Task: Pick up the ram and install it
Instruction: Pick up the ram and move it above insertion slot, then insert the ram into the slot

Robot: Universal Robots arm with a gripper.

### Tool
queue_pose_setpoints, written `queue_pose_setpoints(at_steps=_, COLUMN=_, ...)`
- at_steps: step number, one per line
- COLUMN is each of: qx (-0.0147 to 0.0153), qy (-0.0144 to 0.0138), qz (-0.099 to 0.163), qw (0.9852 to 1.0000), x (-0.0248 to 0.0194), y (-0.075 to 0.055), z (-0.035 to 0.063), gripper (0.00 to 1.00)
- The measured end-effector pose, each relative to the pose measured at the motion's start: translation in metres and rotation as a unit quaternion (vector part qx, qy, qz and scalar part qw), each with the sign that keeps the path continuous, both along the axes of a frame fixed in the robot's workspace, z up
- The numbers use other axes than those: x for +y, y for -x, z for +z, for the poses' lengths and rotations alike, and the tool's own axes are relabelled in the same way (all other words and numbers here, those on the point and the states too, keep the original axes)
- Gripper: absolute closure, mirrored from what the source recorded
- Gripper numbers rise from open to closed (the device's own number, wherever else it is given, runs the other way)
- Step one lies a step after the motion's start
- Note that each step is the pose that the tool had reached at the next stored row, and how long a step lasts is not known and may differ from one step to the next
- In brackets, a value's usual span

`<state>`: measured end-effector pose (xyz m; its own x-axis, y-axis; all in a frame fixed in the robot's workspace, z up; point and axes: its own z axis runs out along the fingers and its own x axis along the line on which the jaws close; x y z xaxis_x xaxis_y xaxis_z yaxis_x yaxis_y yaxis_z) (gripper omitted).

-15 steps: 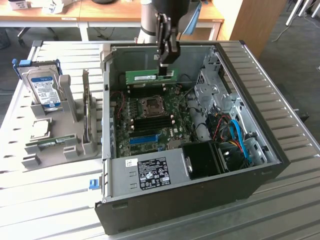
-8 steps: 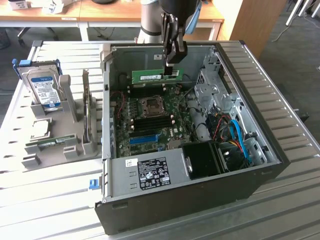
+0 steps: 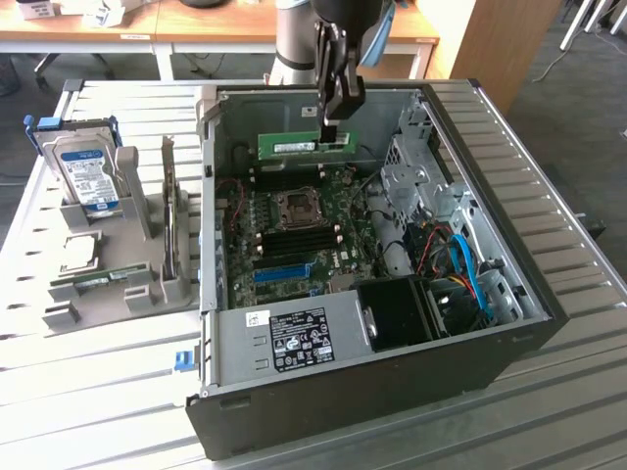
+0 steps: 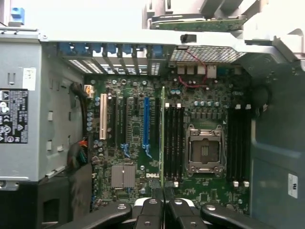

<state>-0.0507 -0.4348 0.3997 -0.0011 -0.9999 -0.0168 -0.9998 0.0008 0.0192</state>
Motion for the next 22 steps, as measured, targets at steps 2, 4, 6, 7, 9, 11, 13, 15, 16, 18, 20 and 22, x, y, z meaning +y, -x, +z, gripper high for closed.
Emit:
queue_pose_setpoints(at_steps=2, qx=0.0000, qy=0.0001, qz=0.000, qw=1.0000, x=0.0049, y=0.000, z=0.0000, gripper=0.88)
queue_pose_setpoints(at_steps=4, qx=0.0001, qy=0.0001, qz=0.000, qw=1.0000, x=0.0096, y=0.000, z=-0.0001, gripper=0.88)
queue_pose_setpoints(at_steps=6, qx=0.0000, qy=0.0000, qz=0.000, qw=1.0000, x=0.0143, y=0.000, z=-0.0003, gripper=0.88)
queue_pose_setpoints(at_steps=7, qx=0.0000, qy=0.0000, qz=0.000, qw=1.0000, x=0.0166, y=0.000, z=-0.0003, gripper=0.88)
queue_pose_setpoints(at_steps=9, qx=0.0000, qy=0.0001, qz=0.000, qw=1.0000, x=0.0210, y=0.000, z=-0.0003, gripper=0.88)
queue_pose_setpoints(at_steps=11, qx=0.0001, qy=0.0002, qz=0.000, qw=1.0000, x=0.0225, y=0.000, z=-0.0003, gripper=0.88)
queue_pose_setpoints(at_steps=13, qx=0.0001, qy=0.0001, qz=0.000, qw=1.0000, x=0.0225, y=0.000, z=-0.0003, gripper=0.88)
queue_pose_setpoints(at_steps=15, qx=0.0000, qy=0.0000, qz=0.000, qw=1.0000, x=0.0225, y=0.000, z=-0.0006, gripper=0.88)
queue_pose_setpoints(at_steps=16, qx=0.0000, qy=-0.0001, qz=0.000, qw=1.0000, x=0.0225, y=0.000, z=-0.0015, gripper=0.88)
queue_pose_setpoints(at_steps=18, qx=0.0000, qy=0.0001, qz=0.000, qw=1.0000, x=0.0225, y=0.000, z=-0.0048, gripper=0.88)
queue_pose_setpoints(at_steps=20, qx=0.0000, qy=0.0000, qz=0.000, qw=1.0000, x=0.0225, y=0.000, z=-0.0086, gripper=0.88)
queue_pose_setpoints(at_steps=22, qx=0.0000, qy=0.0000, qz=0.000, qw=1.0000, x=0.0225, y=0.000, z=-0.0122, gripper=0.88)
